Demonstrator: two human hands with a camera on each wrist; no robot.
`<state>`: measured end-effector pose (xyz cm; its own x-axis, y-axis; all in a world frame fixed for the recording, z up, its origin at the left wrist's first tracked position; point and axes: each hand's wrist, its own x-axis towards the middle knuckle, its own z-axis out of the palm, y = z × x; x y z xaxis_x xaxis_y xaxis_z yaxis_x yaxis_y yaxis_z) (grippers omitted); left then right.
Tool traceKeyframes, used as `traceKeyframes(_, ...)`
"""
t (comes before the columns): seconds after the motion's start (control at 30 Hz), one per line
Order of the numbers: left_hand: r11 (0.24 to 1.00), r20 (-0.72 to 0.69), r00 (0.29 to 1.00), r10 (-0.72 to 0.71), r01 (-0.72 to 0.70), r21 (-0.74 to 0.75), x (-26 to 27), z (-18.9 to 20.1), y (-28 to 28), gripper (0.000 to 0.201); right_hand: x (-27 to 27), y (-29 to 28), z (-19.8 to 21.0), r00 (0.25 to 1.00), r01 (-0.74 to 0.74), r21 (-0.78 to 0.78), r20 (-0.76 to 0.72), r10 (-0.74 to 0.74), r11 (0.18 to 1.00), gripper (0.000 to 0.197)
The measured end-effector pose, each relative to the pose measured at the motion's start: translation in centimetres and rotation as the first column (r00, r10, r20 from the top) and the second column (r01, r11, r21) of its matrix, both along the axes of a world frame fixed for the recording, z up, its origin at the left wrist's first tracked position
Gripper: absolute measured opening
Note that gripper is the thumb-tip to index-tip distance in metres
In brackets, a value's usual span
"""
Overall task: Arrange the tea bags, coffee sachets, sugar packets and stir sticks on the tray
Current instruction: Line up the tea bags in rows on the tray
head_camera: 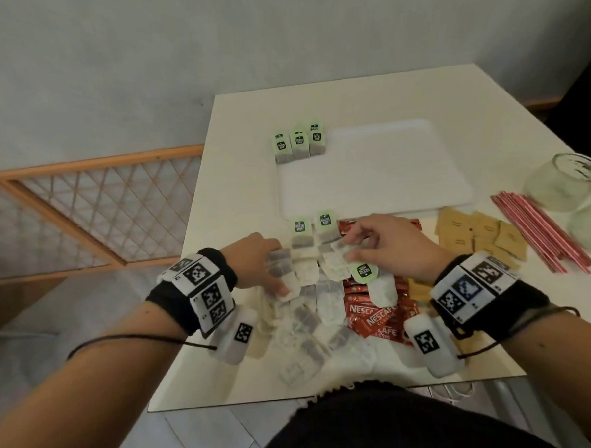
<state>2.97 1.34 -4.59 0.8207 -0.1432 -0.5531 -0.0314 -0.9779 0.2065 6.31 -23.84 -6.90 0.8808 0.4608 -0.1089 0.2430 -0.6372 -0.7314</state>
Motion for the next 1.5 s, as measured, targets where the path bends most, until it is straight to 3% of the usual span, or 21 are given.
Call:
traceKeyframes(0.13, 1.0, 0.0, 1.0, -0.007, 0.007, 0.001, 1.0, -0.6, -1.4, 0.067, 0.0, -0.4, 0.5, 0.999, 0.027, 0.026, -0.018, -0.027, 0.999, 0.016)
traceKeyframes(0.3, 0.986, 0.038, 0.995, 0.088, -0.082, -0.146, 2.5, -0.5, -2.5, 0.059, 0.1, -0.6, 1.1, 0.999, 0.047, 0.051, -0.01, -0.046, 0.998, 0.017)
traceKeyframes(0.4, 0.946, 0.14, 0.975, 0.172, -0.124, -0.299, 3.1, 0.5, -3.0, 0.047, 0.2, -0.5, 1.6, 0.998, 0.058, 0.076, 0.001, -0.058, 0.995, 0.025)
traceKeyframes(0.5, 0.837, 0.239, 0.92, 0.312, -0.147, -0.527, 3.6, 1.5, -3.9, 0.043, 0.2, 0.0, 2.1, 0.996, 0.082, 0.139, -0.053, -0.075, 0.987, 0.038)
traceKeyframes(0.67, 0.587, 0.117, 0.885, 0.45, -0.196, -0.785, 3.1, 1.9, -7.0, 0.043, 0.2, 0.9, 3.0, 0.96, 0.213, 0.338, -0.247, -0.132, 0.917, 0.039)
traceKeyframes(0.73, 0.495, 0.039, 0.876, 0.48, -0.234, -0.837, 2.9, 1.5, -8.3, 0.046, 0.2, 1.2, 3.2, 0.93, 0.283, 0.399, -0.335, -0.148, 0.872, 0.032)
traceKeyframes(0.93, 0.337, -0.141, 0.868, 0.476, -0.328, -0.883, 2.7, 0.3, -9.8, 0.084, 0.8, 1.3, 2.0, 0.937, 0.322, 0.396, -0.26, -0.232, 0.86, 0.016)
traceKeyframes(1.03, 0.276, -0.213, 0.866, 0.452, -0.363, -0.89, 2.9, 0.0, -9.5, 0.071, 1.2, 0.6, 1.8, 0.937, 0.322, 0.405, -0.263, -0.229, 0.856, 0.013)
traceKeyframes(1.13, 0.329, -0.181, 0.889, 0.42, -0.335, -0.883, 3.3, 0.0, -8.4, 0.049, 1.8, -0.5, 2.4, 0.965, 0.227, 0.348, -0.204, -0.163, 0.91, 0.017)
traceKeyframes(1.27, 0.496, -0.183, 0.952, 0.245, -0.285, -0.82, 4.0, 0.9, -7.4, 0.057, 2.7, -2.1, 4.0, 0.986, -0.022, 0.181, -0.159, 0.051, 0.983, 0.017)
traceKeyframes(1.37, 0.586, -0.198, 0.975, 0.101, -0.219, -0.78, 4.3, 1.5, -8.1, 0.046, 3.3, -2.1, 4.8, 0.978, -0.14, 0.087, -0.146, 0.152, 0.986, 0.025)
traceKeyframes(1.43, 0.589, -0.193, 0.976, 0.099, -0.214, -0.78, 4.4, 1.6, -8.7, 0.031, 3.5, -1.9, 5.1, 0.989, -0.114, 0.071, -0.085, 0.12, 0.991, 0.034)
traceKeyframes(1.5, 0.521, -0.2, 0.967, 0.161, -0.255, -0.815, 4.5, 1.3, -8.9, 0.022, 3.5, -1.8, 5.4, 0.999, -0.012, 0.103, -0.04, 0.016, 0.995, 0.039)
